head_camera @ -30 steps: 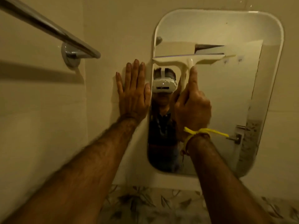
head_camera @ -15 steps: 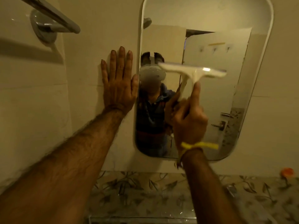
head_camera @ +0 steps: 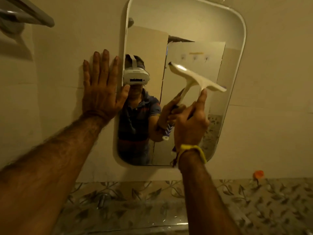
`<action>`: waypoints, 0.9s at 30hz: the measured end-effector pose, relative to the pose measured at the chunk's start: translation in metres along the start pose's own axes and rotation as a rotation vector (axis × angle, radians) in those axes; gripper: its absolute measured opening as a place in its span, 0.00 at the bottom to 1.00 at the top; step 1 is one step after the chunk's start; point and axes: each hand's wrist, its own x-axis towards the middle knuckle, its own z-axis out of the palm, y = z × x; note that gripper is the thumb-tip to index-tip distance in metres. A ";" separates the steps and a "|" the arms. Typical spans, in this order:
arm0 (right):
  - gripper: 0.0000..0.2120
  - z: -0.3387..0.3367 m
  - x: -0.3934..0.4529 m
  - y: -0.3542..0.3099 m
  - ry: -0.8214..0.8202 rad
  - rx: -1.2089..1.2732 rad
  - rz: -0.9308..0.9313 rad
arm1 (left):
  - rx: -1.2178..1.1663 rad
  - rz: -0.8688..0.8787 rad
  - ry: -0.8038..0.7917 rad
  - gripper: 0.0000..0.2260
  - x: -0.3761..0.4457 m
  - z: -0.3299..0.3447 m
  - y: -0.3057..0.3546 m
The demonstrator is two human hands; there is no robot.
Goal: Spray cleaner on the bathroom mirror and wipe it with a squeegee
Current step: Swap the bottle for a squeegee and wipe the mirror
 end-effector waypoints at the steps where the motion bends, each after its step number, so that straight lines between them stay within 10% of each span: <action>1: 0.26 0.001 0.017 0.000 0.049 -0.018 -0.018 | -0.007 0.015 0.000 0.32 0.000 0.000 0.001; 27: 0.22 0.007 0.004 -0.003 0.195 0.023 0.109 | -0.067 0.022 0.059 0.30 -0.001 0.008 -0.005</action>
